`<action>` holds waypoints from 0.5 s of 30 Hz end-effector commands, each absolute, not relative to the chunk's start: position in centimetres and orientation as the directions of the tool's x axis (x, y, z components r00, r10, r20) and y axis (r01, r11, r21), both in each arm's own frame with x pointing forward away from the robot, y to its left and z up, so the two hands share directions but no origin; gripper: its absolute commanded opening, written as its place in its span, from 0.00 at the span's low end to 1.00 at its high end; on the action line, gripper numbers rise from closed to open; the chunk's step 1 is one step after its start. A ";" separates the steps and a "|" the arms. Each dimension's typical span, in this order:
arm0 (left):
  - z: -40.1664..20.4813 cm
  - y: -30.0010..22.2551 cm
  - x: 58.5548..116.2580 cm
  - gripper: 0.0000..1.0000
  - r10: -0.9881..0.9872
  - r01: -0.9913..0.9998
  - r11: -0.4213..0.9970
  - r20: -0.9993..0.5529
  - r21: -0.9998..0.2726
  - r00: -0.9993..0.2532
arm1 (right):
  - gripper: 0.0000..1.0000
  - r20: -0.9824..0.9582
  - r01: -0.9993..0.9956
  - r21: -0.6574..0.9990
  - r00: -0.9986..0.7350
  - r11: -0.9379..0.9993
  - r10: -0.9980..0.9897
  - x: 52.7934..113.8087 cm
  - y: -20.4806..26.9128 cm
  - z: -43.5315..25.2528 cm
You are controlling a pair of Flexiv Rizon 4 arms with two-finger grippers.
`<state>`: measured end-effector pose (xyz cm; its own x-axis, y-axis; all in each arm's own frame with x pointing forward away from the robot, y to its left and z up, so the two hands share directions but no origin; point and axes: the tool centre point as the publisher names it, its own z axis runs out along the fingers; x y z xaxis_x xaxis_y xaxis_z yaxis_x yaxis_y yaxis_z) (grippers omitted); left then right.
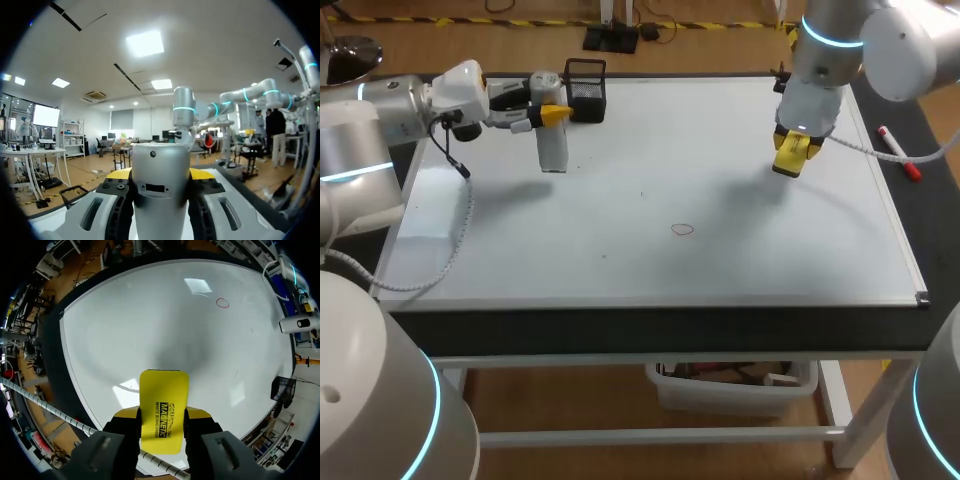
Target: Pick up the inspection probe, press it on each red-marked spot on the whiteboard one by one, put down the probe, pick up the eraser, and wipe off all the red marks.
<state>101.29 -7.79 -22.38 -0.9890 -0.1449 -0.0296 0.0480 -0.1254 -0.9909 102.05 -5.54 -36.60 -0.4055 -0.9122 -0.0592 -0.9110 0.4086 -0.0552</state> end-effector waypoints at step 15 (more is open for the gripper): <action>-22.9 -17.6 91.5 0.00 0.140 -0.009 -0.164 -0.015 -0.986 -0.990 | 0.00 -0.057 -0.912 -0.058 -0.404 0.407 -0.913 102.1 -5.6 -36.5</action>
